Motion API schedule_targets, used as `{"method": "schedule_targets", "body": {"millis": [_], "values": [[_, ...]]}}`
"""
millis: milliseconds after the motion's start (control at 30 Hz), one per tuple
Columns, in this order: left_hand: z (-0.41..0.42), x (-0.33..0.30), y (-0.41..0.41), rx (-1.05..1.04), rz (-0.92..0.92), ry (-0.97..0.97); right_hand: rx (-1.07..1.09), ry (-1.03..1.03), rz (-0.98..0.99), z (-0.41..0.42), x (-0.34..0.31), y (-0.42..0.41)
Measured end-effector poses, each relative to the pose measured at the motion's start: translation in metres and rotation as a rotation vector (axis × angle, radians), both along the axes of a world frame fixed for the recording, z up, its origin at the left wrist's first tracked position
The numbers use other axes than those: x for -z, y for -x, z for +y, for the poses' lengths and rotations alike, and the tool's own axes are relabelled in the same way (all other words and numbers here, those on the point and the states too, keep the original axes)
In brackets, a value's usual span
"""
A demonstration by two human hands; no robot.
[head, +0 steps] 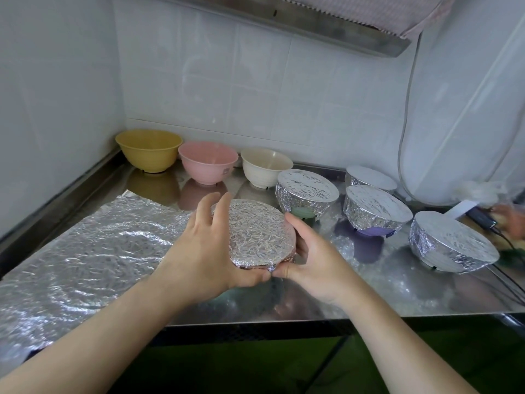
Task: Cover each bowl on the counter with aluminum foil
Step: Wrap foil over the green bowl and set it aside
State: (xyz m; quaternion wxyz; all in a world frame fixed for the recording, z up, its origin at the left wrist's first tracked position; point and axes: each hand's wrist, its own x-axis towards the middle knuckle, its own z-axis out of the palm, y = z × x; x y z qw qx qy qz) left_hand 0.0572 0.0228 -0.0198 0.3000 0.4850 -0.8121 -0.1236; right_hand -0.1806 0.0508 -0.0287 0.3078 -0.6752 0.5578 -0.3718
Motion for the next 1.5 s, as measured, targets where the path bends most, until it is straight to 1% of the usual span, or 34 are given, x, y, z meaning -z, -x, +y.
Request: {"method": "schedule_targets", "body": {"millis": [167, 267, 433, 600, 767, 867, 1000, 1167, 1267, 1333, 1367, 1433, 1500], "values": [[0.001, -0.003, 0.002, 0.011, -0.002, -0.005, 0.003, -0.021, 0.006, 0.005, -0.003, -0.003], [0.002, -0.004, 0.001, 0.013, -0.007, -0.007, 0.011, -0.026, 0.060, 0.006, -0.006, -0.004], [0.001, -0.003, 0.001, 0.006, -0.020, 0.006, 0.019, -0.012, 0.098, 0.004, -0.009, -0.004], [0.000, -0.003, 0.000, 0.014, -0.035, -0.013, -0.001, -0.074, 0.029, 0.002, -0.008, 0.003], [0.000, -0.004, -0.001, 0.029, -0.039, -0.028, 0.017, -0.017, 0.001, 0.002, -0.005, 0.000], [-0.001, -0.004, -0.001, 0.032, -0.043, -0.035, 0.038, 0.010, 0.036, 0.003, -0.005, -0.004], [0.000, -0.004, -0.001, 0.039, -0.043, -0.022, 0.066, -0.011, 0.082, 0.010, -0.009, -0.010], [0.000, -0.005, -0.002, 0.053, -0.041, -0.029, 0.060, -0.134, 0.202, 0.014, -0.011, -0.017], [-0.003, -0.009, -0.005, 0.099, -0.018, -0.090, -0.016, -0.248, 0.224, 0.018, -0.017, -0.011], [-0.006, -0.013, -0.011, 0.148, 0.008, -0.169, -0.094, -0.312, 0.153, 0.013, -0.023, -0.003], [-0.007, -0.016, -0.014, 0.172, 0.010, -0.200, -0.105, -0.325, 0.053, 0.009, -0.027, -0.001], [-0.007, -0.019, -0.019, 0.187, 0.004, -0.234, 0.003, -0.287, -0.178, -0.001, -0.035, -0.003], [-0.006, -0.021, -0.019, 0.173, 0.033, -0.260, 0.104, -0.167, -0.309, -0.007, -0.038, -0.006]]}}
